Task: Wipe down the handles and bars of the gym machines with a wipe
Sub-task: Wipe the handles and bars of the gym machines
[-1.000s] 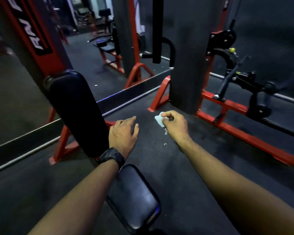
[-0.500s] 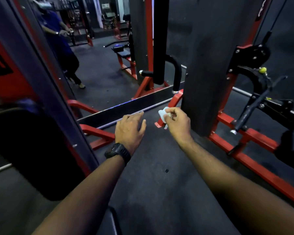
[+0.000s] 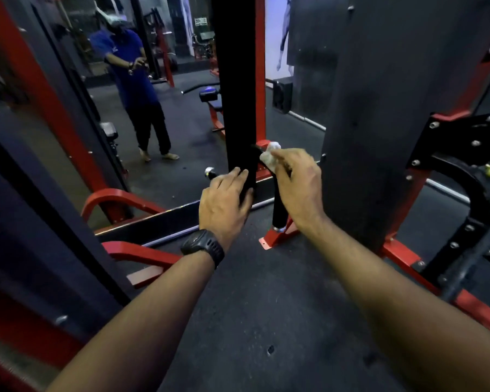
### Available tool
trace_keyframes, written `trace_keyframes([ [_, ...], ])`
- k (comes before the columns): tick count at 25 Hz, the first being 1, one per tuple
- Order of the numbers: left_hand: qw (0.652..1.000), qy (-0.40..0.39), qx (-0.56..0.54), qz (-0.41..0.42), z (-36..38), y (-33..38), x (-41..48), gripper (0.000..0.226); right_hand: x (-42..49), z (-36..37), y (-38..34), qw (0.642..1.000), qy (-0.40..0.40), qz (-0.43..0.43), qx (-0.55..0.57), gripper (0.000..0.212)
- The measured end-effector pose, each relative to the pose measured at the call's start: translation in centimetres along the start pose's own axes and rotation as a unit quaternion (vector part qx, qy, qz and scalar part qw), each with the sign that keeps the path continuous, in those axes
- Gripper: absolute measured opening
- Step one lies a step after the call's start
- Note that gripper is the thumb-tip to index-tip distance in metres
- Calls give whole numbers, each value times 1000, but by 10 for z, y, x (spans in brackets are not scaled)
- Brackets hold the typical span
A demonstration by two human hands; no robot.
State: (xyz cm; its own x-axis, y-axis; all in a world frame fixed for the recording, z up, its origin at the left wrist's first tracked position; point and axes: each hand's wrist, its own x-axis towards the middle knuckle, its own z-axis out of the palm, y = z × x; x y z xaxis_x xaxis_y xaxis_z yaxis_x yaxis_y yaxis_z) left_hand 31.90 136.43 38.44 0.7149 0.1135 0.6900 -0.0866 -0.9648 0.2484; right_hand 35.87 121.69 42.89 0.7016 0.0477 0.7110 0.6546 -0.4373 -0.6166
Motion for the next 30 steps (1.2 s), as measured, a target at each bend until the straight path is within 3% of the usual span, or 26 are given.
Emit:
trace_keyframes([
  [7, 995, 97, 16, 15, 46, -29, 44, 50, 66, 43, 26, 990, -106, -89, -39, 18],
  [13, 993, 86, -43, 68, 65, -48, 42, 60, 45, 31, 18, 993, -66, -77, -58, 22],
  [16, 990, 103, -58, 78, 69, -49, 43, 63, 55, 43, 8, 983, -115, -106, -99, 20],
  [21, 990, 109, -40, 82, 74, -48, 45, 66, 25, 17, 32, 987, -39, -126, -93, 17],
  [24, 991, 105, -57, 67, 76, -44, 45, 63, 42, 33, 32, 983, -77, -139, -91, 12],
  [28, 992, 102, -21, 75, 78, -47, 46, 60, 17, 13, 42, 990, 30, -100, -98, 9],
  [30, 993, 90, -21, 74, 78, -47, 45, 59, 28, 19, 39, 995, 20, -51, -84, 8],
])
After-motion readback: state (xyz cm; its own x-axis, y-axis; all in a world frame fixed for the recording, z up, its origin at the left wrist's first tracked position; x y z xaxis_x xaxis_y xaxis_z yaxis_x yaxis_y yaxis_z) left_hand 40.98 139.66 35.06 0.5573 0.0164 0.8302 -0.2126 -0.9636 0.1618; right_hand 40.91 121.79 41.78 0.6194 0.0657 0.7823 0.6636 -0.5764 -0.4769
